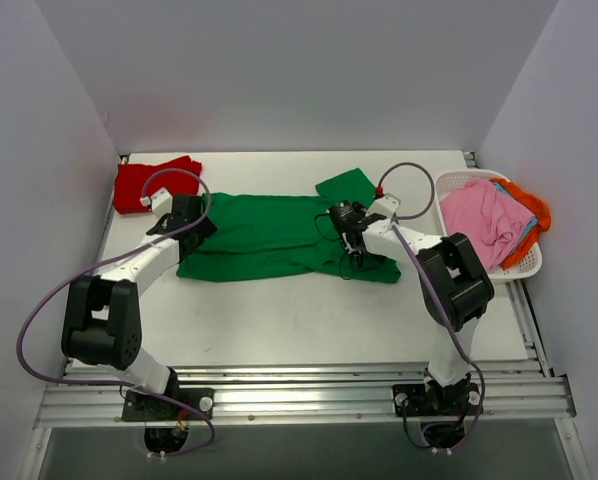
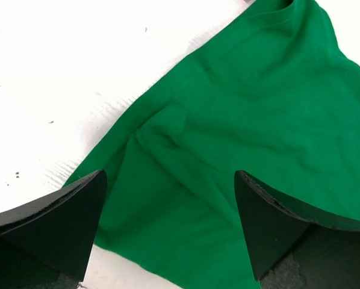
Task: Fold and stack the t-shirts
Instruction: Fold the tshirt
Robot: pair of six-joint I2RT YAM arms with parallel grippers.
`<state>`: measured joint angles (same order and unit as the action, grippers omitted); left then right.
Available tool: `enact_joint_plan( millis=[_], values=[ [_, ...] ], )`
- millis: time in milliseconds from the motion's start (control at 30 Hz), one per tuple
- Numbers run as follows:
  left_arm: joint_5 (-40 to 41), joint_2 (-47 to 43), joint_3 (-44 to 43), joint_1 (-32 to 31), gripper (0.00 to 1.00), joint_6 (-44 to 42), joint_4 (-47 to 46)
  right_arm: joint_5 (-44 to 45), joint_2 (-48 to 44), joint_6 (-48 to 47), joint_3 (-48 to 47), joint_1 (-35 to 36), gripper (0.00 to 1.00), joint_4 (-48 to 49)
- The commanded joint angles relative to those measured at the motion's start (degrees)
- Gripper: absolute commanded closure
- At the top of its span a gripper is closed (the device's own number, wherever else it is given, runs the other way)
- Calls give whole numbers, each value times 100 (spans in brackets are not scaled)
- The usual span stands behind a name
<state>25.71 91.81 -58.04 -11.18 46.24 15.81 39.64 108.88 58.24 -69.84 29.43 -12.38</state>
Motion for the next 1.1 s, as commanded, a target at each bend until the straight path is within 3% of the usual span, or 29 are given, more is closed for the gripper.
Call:
enact_joint_plan(
  millis=[0, 267, 767, 967, 1067],
  values=[
    [83, -225, 223, -51, 5, 261, -53, 132, -437, 117, 339, 212, 4, 25],
    [522, -304, 934, -692, 7, 851, 45, 370, -1447, 671, 1691, 1055, 4, 104],
    [750, -1006, 1436, -1000, 13, 1133, 264, 422, -2240, 1067, 2572, 1311, 4, -63],
    [1567, -1340, 963, -1009, 8, 800, 510, 431, -2292, 672, 2450, 1056, 3, 437],
    [1560, -1298, 655, -904, 5, 589, 345, 422, -2450, -168, 2257, 881, 3, 1104]
  ],
)
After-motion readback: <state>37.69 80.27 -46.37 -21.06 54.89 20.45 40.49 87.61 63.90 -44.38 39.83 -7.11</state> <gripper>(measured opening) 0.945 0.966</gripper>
